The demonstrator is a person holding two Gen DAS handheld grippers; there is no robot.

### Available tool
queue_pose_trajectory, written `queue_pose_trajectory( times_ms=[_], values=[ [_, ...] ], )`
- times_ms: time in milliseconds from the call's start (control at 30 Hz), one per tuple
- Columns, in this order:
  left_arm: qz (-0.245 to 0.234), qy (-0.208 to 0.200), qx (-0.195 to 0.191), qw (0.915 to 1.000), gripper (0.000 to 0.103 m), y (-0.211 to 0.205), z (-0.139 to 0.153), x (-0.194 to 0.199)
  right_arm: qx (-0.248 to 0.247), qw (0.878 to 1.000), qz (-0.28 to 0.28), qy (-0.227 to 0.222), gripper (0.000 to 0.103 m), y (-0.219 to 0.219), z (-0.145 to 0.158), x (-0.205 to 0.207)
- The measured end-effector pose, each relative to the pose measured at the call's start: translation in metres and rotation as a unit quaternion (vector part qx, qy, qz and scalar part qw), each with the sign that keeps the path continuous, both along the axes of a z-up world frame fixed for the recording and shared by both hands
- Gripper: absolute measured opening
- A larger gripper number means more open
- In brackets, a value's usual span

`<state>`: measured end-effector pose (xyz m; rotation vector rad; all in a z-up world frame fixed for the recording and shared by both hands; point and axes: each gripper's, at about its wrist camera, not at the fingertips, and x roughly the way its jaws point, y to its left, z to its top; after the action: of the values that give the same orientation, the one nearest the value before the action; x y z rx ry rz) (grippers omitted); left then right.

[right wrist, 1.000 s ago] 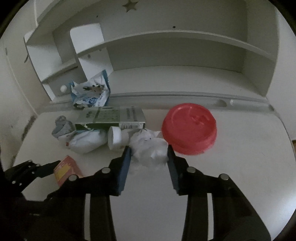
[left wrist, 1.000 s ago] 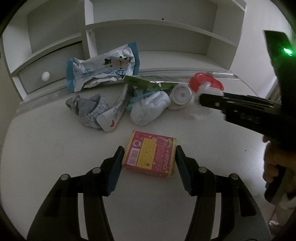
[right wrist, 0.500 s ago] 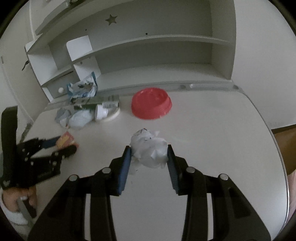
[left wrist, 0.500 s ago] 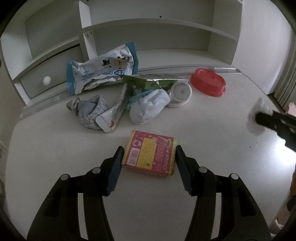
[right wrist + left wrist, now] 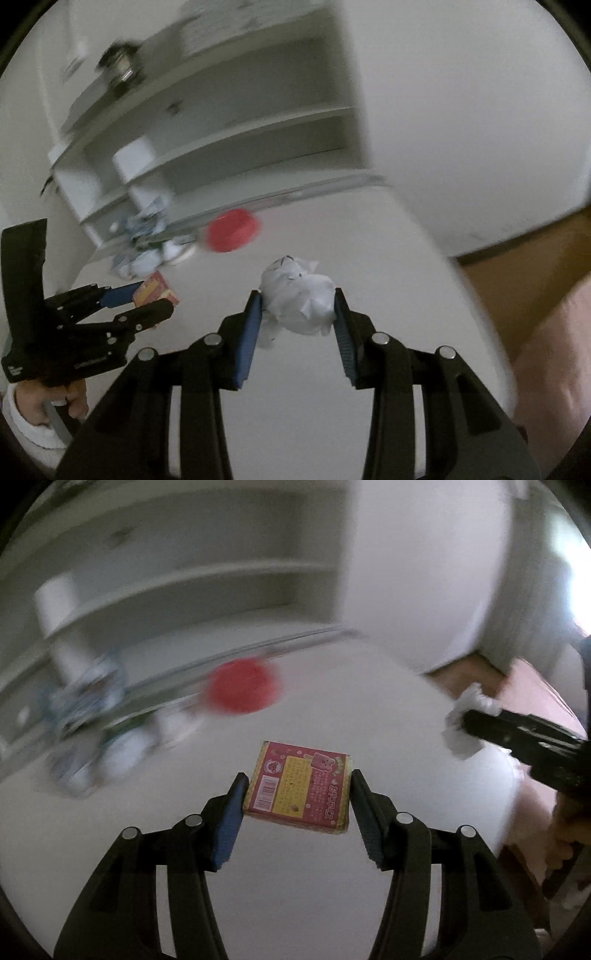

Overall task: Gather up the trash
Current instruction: 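Carry the box and tissue over the bin and open both grippers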

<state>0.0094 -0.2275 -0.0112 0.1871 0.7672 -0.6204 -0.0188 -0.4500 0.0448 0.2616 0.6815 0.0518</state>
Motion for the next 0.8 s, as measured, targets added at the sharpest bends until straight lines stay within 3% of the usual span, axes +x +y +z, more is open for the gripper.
queue_pose_trajectory(
  times_ms=[167, 300, 400, 500, 567, 733, 800],
  values=[
    [-0.136, -0.006, 0.001, 0.9906, 0.054, -0.105, 0.006, -0.061, 0.034, 0.994, -0.104, 0.005, 0.038, -0.095, -0.003, -0.078],
    [-0.259, 0.002, 0.004, 0.9659, 0.054, -0.189, -0.008, -0.134, 0.064, 0.981, -0.176, 0.048, 0.038, -0.163, -0.034, -0.134],
    [-0.324, 0.036, 0.026, 0.9452, 0.054, -0.238, -0.043, -0.177, 0.102, 0.967, -0.212, 0.095, 0.038, -0.204, -0.074, -0.163],
    [-0.347, 0.080, 0.054, 0.9330, 0.054, -0.271, -0.086, -0.191, 0.141, 0.950, -0.239, 0.144, 0.038, -0.236, -0.125, -0.178],
    [-0.343, 0.113, 0.077, 0.9292, 0.054, -0.291, -0.123, -0.189, 0.168, 0.937, -0.251, 0.175, 0.038, -0.251, -0.159, -0.184],
    [-0.288, 0.159, 0.153, 0.9318, 0.054, -0.332, -0.221, -0.157, 0.235, 0.900, -0.269, 0.250, 0.038, -0.276, -0.248, -0.189],
    [-0.266, 0.179, 0.174, 0.9311, 0.054, -0.340, -0.251, -0.143, 0.254, 0.891, -0.263, 0.269, 0.038, -0.278, -0.269, -0.185]
  ],
)
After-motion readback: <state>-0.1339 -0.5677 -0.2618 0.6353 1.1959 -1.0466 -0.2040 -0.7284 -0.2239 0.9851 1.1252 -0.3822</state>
